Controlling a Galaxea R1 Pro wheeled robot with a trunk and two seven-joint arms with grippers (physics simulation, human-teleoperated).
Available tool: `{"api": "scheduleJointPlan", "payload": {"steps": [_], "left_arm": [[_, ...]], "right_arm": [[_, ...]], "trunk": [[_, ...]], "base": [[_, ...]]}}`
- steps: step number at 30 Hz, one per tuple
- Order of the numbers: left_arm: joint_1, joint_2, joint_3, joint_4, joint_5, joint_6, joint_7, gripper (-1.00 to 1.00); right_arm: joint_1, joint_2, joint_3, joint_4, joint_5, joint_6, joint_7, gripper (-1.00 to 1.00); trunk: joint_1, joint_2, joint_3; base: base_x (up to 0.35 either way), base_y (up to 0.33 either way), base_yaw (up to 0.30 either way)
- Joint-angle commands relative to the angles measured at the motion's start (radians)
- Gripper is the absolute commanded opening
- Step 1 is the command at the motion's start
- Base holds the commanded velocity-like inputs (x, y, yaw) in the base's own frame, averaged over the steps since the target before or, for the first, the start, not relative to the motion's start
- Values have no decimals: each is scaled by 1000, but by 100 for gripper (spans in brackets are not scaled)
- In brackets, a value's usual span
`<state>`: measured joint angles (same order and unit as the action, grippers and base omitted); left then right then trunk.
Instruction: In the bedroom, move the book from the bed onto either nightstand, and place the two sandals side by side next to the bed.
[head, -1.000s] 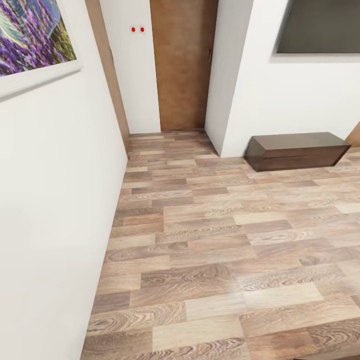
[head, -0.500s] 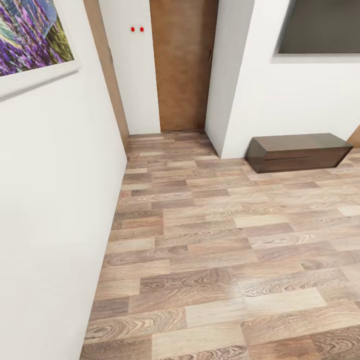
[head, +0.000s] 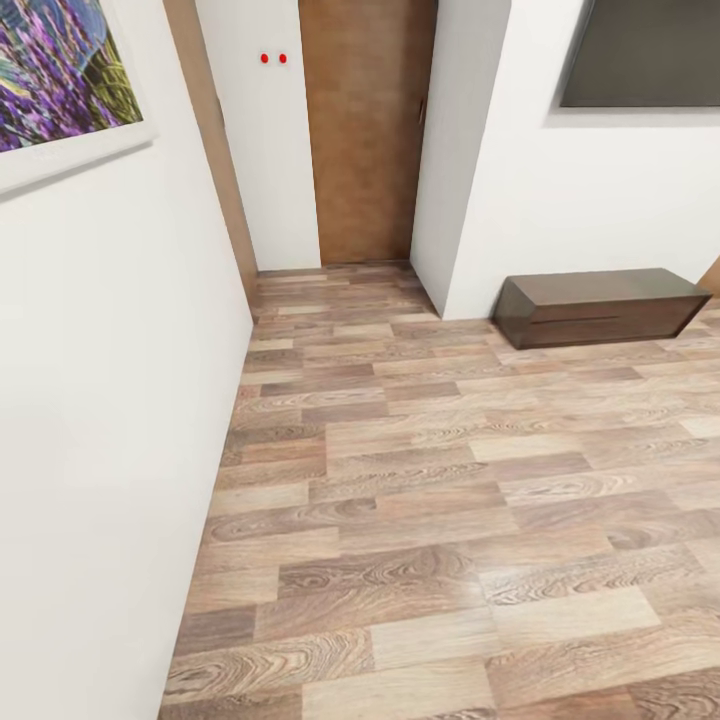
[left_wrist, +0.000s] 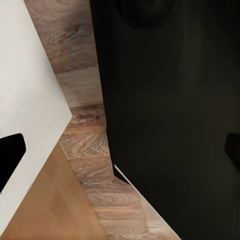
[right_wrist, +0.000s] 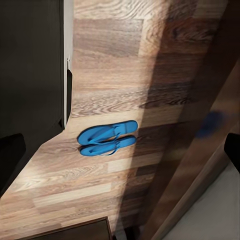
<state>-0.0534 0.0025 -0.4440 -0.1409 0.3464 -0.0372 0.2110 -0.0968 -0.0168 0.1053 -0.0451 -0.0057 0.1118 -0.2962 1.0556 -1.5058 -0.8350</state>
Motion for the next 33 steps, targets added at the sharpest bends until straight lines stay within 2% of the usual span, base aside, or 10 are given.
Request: {"api": "scheduleJointPlan", "payload": {"steps": [1, 33], "left_arm": [[0, 0, -9, 0, 10, -3, 4, 100], [0, 0, -10, 0, 9, -4, 4, 100]], "right_arm": [[0, 0, 8, -2, 0, 9, -3, 100], [0, 0, 8, -2, 0, 9, -3, 100]], "trunk": [[0, 0, -1], [0, 0, -1]], "base": [[96, 0, 0], [99, 0, 0]]}}
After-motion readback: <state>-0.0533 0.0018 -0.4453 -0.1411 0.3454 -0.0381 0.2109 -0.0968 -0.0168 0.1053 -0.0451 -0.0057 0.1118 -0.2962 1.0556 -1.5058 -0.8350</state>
